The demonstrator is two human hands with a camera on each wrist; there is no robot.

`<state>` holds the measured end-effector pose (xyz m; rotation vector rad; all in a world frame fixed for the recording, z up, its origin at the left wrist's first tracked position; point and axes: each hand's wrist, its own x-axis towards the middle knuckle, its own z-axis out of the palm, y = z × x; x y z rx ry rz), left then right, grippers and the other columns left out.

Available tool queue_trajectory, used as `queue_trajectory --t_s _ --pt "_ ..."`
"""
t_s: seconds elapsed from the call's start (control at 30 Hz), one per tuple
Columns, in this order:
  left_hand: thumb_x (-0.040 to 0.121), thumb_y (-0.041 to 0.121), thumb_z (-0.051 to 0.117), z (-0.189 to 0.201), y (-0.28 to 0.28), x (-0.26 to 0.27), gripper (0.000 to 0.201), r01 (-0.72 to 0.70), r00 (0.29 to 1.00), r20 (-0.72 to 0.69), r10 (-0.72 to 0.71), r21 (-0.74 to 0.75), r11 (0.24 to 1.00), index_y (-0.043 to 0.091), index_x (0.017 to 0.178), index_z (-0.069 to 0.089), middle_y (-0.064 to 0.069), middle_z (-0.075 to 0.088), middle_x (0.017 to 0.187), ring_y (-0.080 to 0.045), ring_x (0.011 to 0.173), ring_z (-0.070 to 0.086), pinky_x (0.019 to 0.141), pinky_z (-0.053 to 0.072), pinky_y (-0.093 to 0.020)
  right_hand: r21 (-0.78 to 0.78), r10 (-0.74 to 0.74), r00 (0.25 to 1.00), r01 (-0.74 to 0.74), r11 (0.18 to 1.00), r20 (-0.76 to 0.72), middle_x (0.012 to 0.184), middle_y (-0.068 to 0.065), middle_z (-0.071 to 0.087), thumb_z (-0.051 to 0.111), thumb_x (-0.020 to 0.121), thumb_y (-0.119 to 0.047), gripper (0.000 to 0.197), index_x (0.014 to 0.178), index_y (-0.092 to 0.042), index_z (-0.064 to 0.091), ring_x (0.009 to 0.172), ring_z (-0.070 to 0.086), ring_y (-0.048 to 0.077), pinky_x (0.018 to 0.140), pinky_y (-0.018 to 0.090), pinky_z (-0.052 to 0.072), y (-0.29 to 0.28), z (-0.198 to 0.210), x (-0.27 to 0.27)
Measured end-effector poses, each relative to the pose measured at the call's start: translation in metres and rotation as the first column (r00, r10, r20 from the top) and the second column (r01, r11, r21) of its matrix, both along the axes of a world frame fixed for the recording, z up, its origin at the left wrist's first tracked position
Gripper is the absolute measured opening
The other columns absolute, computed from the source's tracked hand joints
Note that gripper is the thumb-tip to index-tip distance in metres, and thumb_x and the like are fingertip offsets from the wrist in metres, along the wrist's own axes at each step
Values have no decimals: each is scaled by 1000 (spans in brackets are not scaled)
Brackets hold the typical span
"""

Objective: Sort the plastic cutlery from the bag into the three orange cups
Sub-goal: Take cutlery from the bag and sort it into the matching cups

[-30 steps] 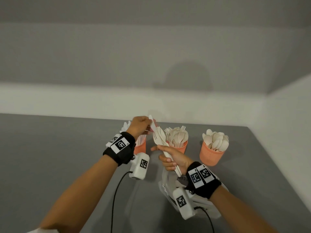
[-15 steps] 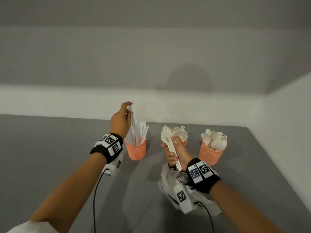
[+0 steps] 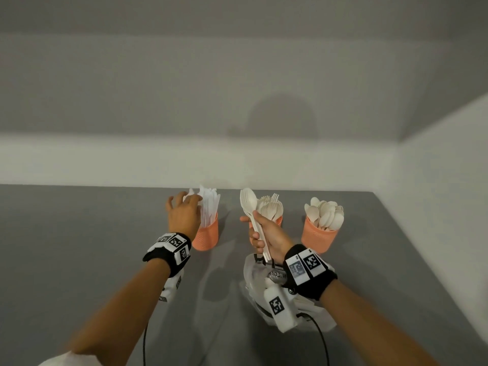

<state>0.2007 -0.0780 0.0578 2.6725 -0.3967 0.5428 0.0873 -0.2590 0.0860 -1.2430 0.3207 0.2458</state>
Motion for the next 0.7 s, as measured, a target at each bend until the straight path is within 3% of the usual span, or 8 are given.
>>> queue_trajectory --t_s 0.1,0.17,0.2,0.3,0.4,0.53,0.6,0.7 --pt "79 10 61 4 -2 -4 24 25 999 20 -26 22 999 1 101 67 -23 61 119 -45 116 51 97 36 -60 -41 13 1000 -13 999 14 42 -8 38 32 99 -43 35 100 -20 59 30 26 3 30 14 22 1 -2 1" --pt "87 25 45 13 -9 -11 38 90 994 80 -80 -132 987 2 110 64 -21 58 123 -40 116 51 98 40 -49 -52 -2 1000 3 999 25 43 -8 38 33 98 -43 35 99 -20 60 30 26 3 31 14 21 3 -3 2" --pt "90 28 40 22 -15 -19 41 134 991 59 -123 -280 951 3 115 61 -18 58 123 -33 114 53 97 41 -41 -54 -16 999 18 998 30 44 -8 38 34 98 -43 35 99 -20 61 30 26 3 31 14 20 4 -4 3" --pt "96 29 46 46 -37 -44 31 122 960 -126 -252 -620 775 9 117 58 -4 63 106 -14 93 56 77 42 -14 -49 -48 998 51 998 49 44 -7 39 37 97 -40 32 95 -20 61 30 26 3 32 15 19 10 -4 4" --pt "93 35 51 51 -53 -59 26 51 872 -283 -400 -759 649 11 99 58 -3 62 87 -18 76 62 60 43 -14 -46 -58 996 61 997 73 47 -5 44 43 95 -39 28 89 -19 62 31 28 4 32 15 18 15 -2 4" --pt "95 19 48 48 -60 -65 16 115 860 -277 -429 -712 692 9 85 53 1 57 68 -12 59 56 51 43 -7 -64 -71 993 77 995 97 51 -1 48 42 96 -40 30 84 -19 60 32 31 5 32 16 20 17 1 -1" --pt "97 18 44 44 -63 -64 19 87 858 -286 -425 -736 672 8 83 53 -2 61 71 -17 66 61 61 49 -11 -82 -87 988 98 992 125 52 0 49 35 99 -40 30 90 -25 60 33 33 6 32 15 23 17 0 -3" --pt "97 24 42 38 -68 -62 22 22 861 -316 -398 -760 650 8 86 54 -14 66 85 -31 86 66 85 52 -42 -129 -143 975 166 978 170 57 6 53 29 101 -37 34 92 -24 59 32 37 7 33 15 26 18 -2 -5"
